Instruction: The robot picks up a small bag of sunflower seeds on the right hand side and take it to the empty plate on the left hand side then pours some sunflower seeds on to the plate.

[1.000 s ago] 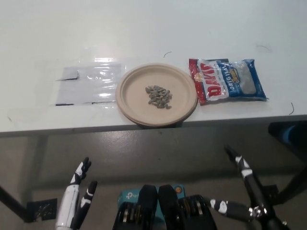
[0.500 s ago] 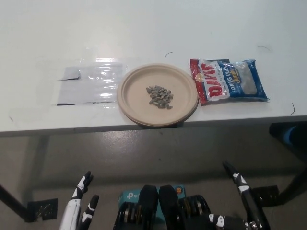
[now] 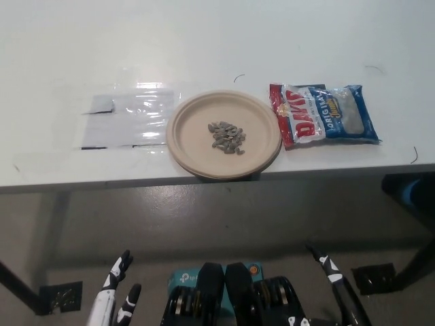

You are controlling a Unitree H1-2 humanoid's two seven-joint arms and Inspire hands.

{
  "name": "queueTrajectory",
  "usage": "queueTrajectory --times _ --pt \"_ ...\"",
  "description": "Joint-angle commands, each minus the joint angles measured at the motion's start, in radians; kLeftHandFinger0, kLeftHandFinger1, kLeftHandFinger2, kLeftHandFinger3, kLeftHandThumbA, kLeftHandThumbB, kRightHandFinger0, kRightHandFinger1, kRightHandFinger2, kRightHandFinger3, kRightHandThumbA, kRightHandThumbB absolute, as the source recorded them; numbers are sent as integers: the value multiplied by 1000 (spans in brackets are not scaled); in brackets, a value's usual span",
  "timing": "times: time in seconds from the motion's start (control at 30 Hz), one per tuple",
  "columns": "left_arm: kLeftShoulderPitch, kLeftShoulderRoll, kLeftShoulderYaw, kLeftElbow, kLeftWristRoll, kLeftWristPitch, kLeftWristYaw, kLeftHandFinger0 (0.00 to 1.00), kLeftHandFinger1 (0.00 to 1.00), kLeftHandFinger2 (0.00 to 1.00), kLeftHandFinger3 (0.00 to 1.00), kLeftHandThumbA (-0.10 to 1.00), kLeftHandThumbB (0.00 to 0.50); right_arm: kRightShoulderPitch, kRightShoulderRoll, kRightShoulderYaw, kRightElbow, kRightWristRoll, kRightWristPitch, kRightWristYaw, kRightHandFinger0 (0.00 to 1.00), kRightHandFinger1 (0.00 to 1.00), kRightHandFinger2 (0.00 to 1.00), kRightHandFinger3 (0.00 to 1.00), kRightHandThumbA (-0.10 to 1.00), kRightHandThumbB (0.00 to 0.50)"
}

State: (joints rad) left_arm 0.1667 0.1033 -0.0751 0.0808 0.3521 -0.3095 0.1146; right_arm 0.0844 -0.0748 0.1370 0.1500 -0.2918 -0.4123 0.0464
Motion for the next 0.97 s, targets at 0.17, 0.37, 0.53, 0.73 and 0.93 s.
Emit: queueTrajectory --times 0.17,0.37,0.53,0.73,0.93 --pt "-27 1 3 -19 9 -15 14 1000 1000 1000 1000 1000 68 -40 -12 13 0 -29 -43 -23 1000 1000 1000 1000 1000 261" --pt "-27 7 8 -28 12 -6 11 1000 1000 1000 1000 1000 59 -45 -5 15 13 -32 -43 -30 1000 1000 1000 1000 1000 256" --pt "-13 5 5 -37 8 5 3 1000 1000 1000 1000 1000 72 -33 -6 15 9 -24 -50 -30 1000 1000 1000 1000 1000 237" --pt "32 9 3 -51 21 -3 9 1000 1000 1000 1000 1000 62 7 1 30 -3 -36 -55 -35 1000 1000 1000 1000 1000 250" --pt "58 6 -2 -63 20 5 2 1000 1000 1000 1000 1000 41 20 -8 41 -6 -35 -57 -28 1000 1000 1000 1000 1000 234"
